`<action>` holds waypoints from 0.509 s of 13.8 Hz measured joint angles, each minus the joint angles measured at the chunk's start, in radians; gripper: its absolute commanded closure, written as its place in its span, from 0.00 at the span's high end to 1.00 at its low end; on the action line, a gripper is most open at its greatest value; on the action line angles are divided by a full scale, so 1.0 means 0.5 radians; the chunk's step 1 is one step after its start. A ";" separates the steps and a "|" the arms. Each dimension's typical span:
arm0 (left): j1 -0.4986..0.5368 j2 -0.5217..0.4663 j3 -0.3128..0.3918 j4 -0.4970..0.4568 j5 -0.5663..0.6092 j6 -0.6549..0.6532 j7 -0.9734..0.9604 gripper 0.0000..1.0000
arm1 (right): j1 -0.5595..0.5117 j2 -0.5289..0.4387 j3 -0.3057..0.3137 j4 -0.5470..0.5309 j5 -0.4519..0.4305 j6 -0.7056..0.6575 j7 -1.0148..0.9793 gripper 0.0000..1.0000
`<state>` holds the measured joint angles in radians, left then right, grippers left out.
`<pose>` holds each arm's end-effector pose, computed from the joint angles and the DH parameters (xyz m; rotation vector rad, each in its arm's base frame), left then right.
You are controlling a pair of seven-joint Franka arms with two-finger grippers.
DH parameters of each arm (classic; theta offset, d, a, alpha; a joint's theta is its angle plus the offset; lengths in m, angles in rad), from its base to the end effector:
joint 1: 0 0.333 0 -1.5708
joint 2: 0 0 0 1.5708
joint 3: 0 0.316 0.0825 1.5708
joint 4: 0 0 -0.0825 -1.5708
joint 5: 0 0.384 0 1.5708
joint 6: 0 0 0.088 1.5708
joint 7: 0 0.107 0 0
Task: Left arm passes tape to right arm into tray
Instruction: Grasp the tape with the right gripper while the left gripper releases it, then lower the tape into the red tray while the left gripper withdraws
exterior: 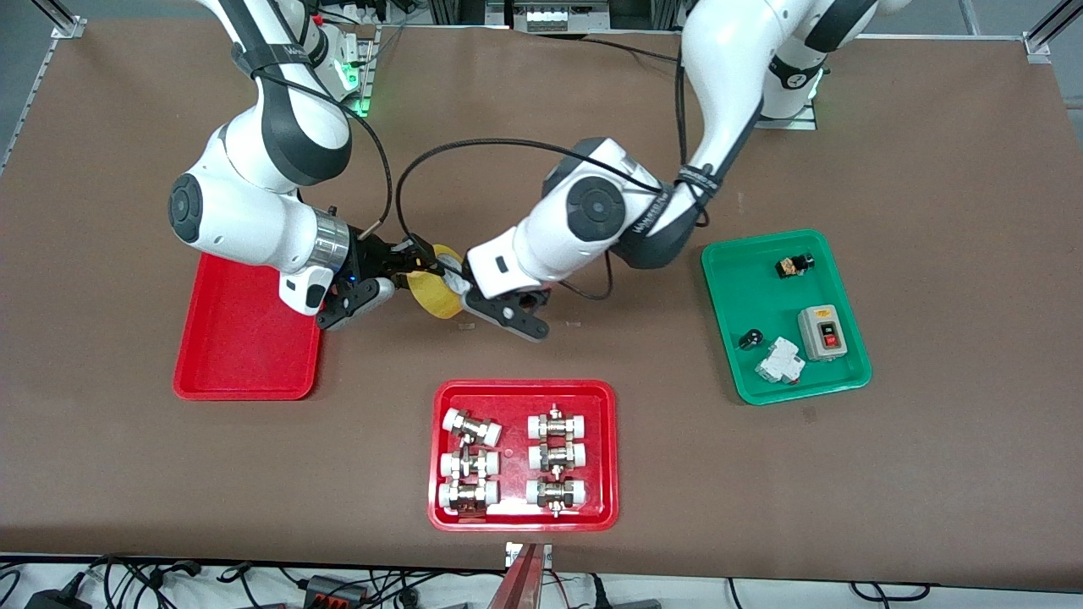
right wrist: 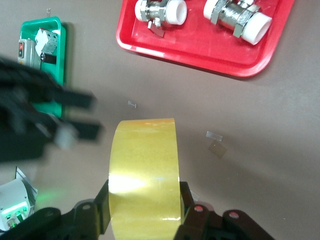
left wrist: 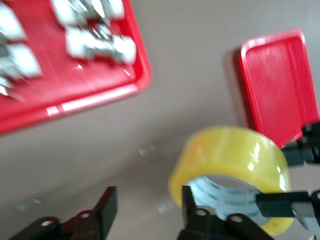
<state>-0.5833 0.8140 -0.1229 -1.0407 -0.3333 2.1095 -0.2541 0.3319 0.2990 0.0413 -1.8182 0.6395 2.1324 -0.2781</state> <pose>0.6143 -0.4980 0.3869 2.6521 -0.3554 0.0663 0.5843 0.2549 0.3838 -2.5585 -0.3918 0.0173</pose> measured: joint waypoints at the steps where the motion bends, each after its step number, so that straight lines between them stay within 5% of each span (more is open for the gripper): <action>1: 0.083 -0.043 -0.001 0.011 0.008 -0.069 0.010 1.00 | -0.009 -0.001 -0.017 0.000 -0.001 -0.003 0.000 0.00; 7: 0.775 -0.453 0.004 0.038 0.154 -0.936 0.054 1.00 | -0.446 0.007 -0.062 0.001 -0.001 -0.357 -0.358 0.00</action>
<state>-0.1959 0.5876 -0.1209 -1.0216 -0.2561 1.6416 -0.2271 0.1090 0.3025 0.0101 -1.8179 0.6388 1.9540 -0.4570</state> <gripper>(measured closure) 0.000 0.449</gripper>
